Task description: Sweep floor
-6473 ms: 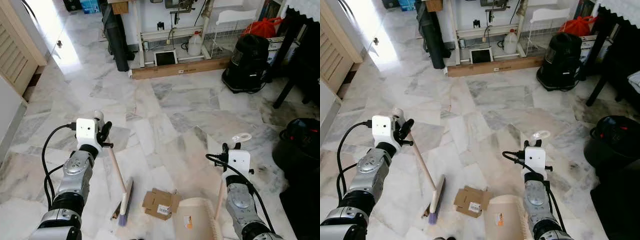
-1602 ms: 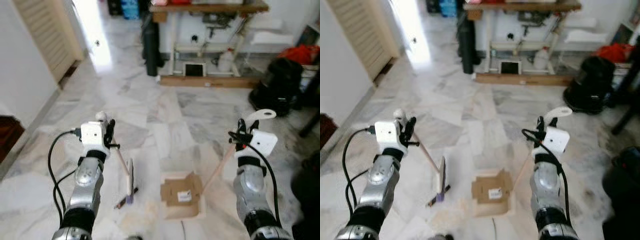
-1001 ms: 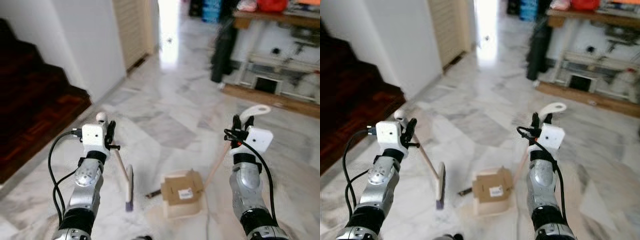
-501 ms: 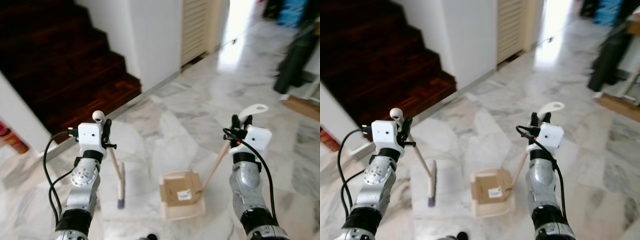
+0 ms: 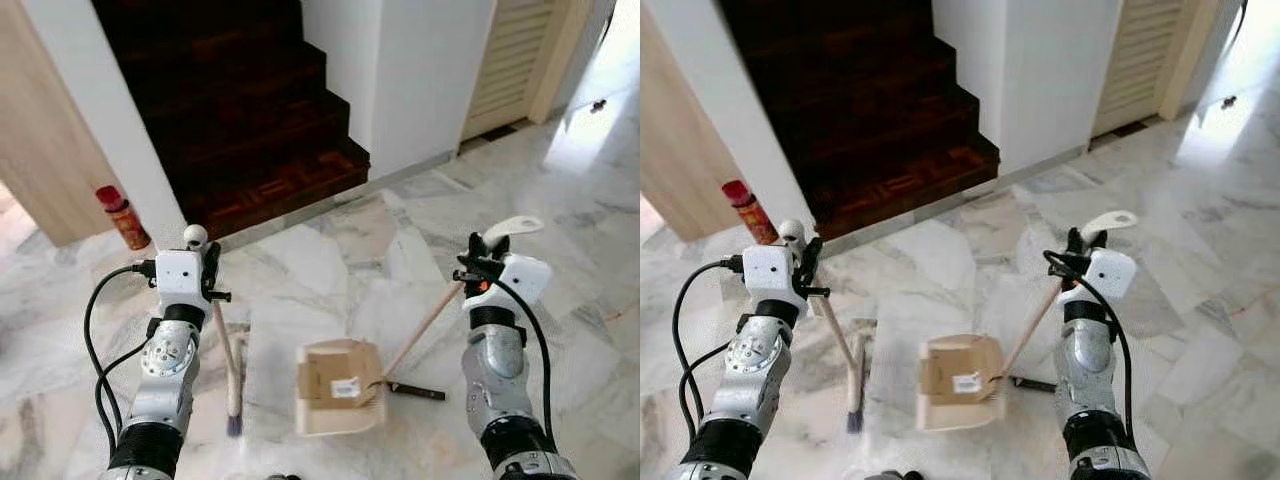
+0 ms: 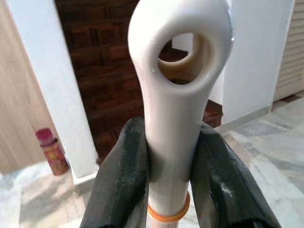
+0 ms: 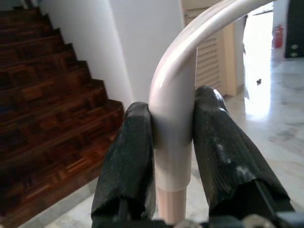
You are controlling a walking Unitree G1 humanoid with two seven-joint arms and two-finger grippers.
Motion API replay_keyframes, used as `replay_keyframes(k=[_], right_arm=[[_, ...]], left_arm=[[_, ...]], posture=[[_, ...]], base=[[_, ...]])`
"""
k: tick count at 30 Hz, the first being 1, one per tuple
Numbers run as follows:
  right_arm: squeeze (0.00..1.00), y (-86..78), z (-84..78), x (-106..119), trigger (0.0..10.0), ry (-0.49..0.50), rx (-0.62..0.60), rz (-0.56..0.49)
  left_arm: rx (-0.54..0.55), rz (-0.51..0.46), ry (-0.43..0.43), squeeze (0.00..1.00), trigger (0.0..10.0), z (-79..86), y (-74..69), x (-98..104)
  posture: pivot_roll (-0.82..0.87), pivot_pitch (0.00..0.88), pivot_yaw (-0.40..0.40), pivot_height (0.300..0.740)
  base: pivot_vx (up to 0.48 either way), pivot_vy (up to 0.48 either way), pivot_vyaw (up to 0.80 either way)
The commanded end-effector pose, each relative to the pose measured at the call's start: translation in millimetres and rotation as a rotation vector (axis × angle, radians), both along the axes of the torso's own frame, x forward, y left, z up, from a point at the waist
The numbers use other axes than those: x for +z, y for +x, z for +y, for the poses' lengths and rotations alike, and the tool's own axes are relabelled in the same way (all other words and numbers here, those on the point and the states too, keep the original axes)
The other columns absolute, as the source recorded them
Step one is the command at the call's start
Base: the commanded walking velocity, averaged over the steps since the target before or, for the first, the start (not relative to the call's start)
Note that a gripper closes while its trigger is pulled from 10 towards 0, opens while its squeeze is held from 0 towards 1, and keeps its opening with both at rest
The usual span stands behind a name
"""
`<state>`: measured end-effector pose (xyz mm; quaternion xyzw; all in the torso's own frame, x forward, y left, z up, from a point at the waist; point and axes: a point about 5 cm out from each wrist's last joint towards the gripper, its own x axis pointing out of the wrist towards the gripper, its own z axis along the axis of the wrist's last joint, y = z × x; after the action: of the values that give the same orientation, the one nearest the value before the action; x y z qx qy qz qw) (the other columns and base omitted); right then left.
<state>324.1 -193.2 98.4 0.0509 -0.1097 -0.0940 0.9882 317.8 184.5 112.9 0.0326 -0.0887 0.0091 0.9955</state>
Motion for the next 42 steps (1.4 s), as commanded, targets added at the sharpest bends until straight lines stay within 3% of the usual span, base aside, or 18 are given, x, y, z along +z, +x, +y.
replay_keyframes(k=[1, 24, 31, 42], right_arm=[[0.0, 6.3, 1.2, 16.5, 10.0, -0.005, 0.008, -0.061], [0.0, 6.4, 4.6, 15.3, 10.0, 0.017, 0.039, -0.06], [0.0, 6.6, 5.7, 15.9, 10.0, -0.017, 0.05, -0.054], [0.0, 6.4, 8.6, 16.4, 10.0, -0.02, 0.062, -0.059]], left_arm=[[0.003, -0.046, 0.011, 0.0, 10.0, 1.0, 2.3, 12.0], [0.002, -0.037, 0.006, 0.0, 10.0, -0.3, 1.4, 10.7], [0.003, -0.038, 0.003, 0.0, 10.0, -0.4, 0.9, 11.0], [0.002, -0.037, 0.005, 0.0, 10.0, 0.0, 0.6, 11.2]], posture=[[0.07, 0.034, 0.044, 0.74], [0.07, 0.036, 0.039, 0.74], [0.07, 0.037, 0.038, 0.74], [0.07, 0.038, 0.038, 0.74]], base=[[0.0, 0.326, 0.0], [0.0, 0.331, 0.0], [0.0, 0.331, 0.0], [0.0, 0.327, 0.56]])
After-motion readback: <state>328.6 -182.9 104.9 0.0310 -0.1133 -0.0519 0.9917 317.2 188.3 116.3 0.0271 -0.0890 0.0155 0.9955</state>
